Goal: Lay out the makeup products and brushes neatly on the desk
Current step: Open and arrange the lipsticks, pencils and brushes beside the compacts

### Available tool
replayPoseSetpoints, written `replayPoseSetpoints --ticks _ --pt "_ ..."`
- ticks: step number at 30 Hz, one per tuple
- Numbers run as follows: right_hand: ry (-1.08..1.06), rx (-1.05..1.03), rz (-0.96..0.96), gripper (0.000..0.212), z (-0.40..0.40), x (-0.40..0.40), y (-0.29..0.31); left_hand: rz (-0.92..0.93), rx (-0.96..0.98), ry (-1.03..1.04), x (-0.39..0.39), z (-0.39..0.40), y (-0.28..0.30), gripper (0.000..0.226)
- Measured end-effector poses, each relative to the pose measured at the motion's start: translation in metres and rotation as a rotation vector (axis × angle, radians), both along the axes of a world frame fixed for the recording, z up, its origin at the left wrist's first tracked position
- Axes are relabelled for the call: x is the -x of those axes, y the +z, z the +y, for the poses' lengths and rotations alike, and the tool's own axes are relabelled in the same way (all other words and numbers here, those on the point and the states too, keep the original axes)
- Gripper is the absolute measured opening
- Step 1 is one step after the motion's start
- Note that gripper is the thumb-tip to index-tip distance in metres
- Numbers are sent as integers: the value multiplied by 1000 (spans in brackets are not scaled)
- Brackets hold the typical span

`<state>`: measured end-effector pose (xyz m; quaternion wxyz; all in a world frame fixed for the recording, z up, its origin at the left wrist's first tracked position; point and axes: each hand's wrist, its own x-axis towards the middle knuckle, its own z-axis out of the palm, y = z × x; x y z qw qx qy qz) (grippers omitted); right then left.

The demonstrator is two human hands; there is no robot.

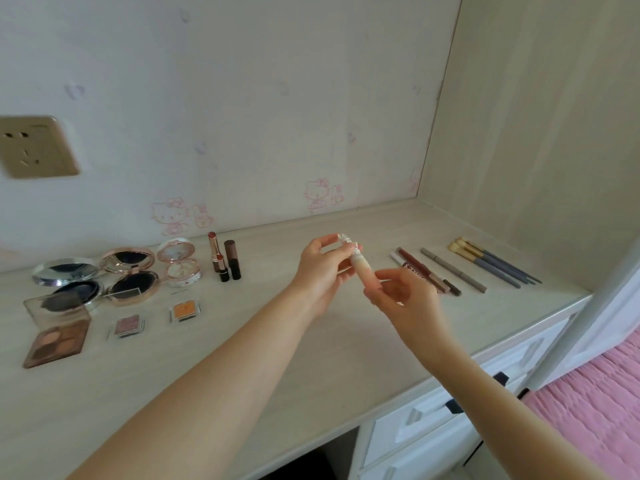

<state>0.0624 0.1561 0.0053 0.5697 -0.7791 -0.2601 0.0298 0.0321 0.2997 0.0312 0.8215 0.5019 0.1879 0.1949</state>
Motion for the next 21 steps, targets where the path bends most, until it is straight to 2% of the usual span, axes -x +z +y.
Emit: replayPoseSetpoints --ticks 5,9,12,16,18,19,21 --pt "155 -115 320 11 19 34 3 -39 19 12 46 24 4 34" --pt "205 -210 485 13 38 56 3 -74 -19 9 82 41 6 24" --pt "250 -271 541 15 54 75 5 -78 -115 33 107 52 7 22" --pt "305 -307 559 24 77 101 12 18 -371 60 140 67 2 53" --pt "322 -325 573 27 88 113 17 85 -397 107 154 75 -3 69" --pt "329 -337 585 26 94 119 18 113 -382 148 161 78 -4 71" --pt "346 -346 598 23 105 130 20 134 -359 224 175 85 -7 53"
